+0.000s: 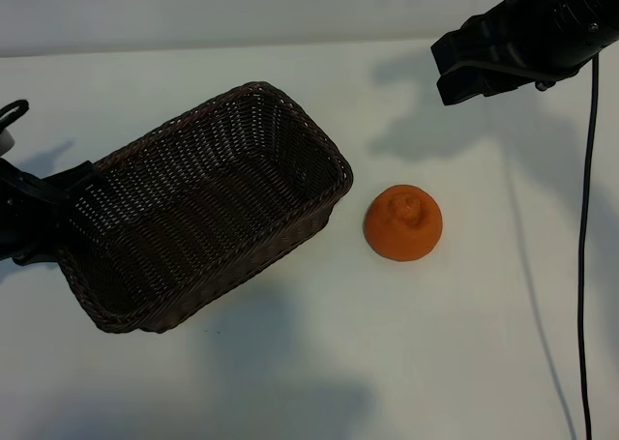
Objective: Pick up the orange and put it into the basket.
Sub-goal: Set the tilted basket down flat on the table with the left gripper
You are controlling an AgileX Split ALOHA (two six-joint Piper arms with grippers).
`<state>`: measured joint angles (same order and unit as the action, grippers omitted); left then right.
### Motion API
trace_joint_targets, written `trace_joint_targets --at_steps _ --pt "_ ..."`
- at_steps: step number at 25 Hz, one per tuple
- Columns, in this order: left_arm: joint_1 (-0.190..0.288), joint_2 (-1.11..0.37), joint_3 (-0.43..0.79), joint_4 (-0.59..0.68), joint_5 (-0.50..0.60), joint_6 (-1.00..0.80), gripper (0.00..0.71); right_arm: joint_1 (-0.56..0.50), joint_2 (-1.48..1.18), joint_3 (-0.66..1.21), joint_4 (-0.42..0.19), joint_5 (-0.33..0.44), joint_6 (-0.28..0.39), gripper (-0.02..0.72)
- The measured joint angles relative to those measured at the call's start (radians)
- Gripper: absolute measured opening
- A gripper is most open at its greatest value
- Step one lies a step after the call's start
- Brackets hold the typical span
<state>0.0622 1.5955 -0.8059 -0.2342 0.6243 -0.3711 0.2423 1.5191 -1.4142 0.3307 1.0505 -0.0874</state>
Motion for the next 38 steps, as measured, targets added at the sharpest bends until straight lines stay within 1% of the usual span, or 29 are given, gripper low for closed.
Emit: trace_joint_targets --at_steps 6,9,14,22,28,32,38 --pt "0.001 0.000 -0.002 -0.003 0.028 0.028 0.167 0.000 0.000 0.000 0.000 -0.001 0.000 0.410" --pt "0.002 0.000 -0.034 -0.001 0.088 0.056 0.167 0.000 0.000 0.000 0.000 -0.001 0.000 0.410" --pt "0.002 0.000 -0.136 0.011 0.212 0.110 0.165 0.000 0.000 0.000 0.001 -0.001 0.000 0.410" --pt "0.002 0.001 -0.310 0.039 0.421 0.244 0.164 0.000 0.000 0.000 0.001 -0.001 0.000 0.410" --pt "0.002 0.001 -0.408 0.044 0.496 0.291 0.164 0.000 0.000 0.000 0.001 -0.002 0.000 0.410" --pt "0.004 0.001 -0.462 -0.001 0.512 0.353 0.164 0.000 0.000 0.000 0.001 -0.002 0.000 0.410" --pt "0.006 0.001 -0.526 -0.115 0.548 0.473 0.162 0.000 0.000 0.000 0.001 -0.002 0.000 0.410"
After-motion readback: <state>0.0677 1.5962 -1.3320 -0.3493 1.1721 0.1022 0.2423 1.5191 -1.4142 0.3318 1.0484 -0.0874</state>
